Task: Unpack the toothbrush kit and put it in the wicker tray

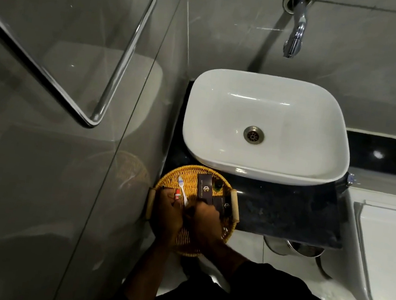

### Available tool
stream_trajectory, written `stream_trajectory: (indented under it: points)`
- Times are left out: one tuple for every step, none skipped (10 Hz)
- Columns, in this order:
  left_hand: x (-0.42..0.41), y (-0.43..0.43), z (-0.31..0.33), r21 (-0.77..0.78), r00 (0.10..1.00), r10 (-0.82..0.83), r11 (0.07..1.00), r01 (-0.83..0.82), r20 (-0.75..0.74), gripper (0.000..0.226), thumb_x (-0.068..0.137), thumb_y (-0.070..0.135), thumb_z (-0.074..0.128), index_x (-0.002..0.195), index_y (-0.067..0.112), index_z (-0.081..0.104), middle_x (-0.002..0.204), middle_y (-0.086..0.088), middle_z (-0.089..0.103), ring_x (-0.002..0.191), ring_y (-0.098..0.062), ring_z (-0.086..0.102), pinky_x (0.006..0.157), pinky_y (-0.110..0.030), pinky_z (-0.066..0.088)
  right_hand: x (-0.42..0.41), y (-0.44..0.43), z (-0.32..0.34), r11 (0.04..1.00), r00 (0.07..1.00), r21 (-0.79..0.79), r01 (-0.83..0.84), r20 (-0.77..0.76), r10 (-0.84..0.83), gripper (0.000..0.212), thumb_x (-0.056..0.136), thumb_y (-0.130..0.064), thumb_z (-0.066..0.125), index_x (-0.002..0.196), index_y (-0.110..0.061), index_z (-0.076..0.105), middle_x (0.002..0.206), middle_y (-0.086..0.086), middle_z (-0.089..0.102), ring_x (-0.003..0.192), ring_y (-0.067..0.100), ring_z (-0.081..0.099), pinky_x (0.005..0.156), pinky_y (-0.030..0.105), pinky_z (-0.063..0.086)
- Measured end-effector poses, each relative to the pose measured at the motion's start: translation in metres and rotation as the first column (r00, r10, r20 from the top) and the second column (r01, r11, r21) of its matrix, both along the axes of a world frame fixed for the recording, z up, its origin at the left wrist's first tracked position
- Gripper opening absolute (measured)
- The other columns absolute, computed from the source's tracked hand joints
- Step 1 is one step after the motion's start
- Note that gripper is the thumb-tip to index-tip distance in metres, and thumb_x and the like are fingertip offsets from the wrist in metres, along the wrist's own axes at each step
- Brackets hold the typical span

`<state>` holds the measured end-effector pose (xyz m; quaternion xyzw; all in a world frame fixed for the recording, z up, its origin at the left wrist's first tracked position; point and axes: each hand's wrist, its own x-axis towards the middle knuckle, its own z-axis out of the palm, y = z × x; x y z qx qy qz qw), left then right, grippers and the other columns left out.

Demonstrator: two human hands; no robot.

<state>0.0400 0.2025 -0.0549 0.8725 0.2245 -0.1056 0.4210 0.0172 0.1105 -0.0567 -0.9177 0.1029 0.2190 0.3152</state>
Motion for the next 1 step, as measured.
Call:
stream_trajectory:
  points:
    - [-0.0018,-0.0018,-0.0052,-0.018,0.998,0.059,0.998,-0.059,0.006,0.024,0.097,0.019,0.058,0.118,0.007,0.058,0.120,-0.014,0.067,0.109,-0.032,0.064,0.087,-0.033,0.046,0.0012,-0.0032,0.0017,0.999,1.000,0.025,0.030,-0.008,-0.030,0.030,0.107,-0.026,0.053,0.128,-0.007,0.063,0.128,0.010,0.070,0.114,0.022,0.069,0.099,0.029,0.055]
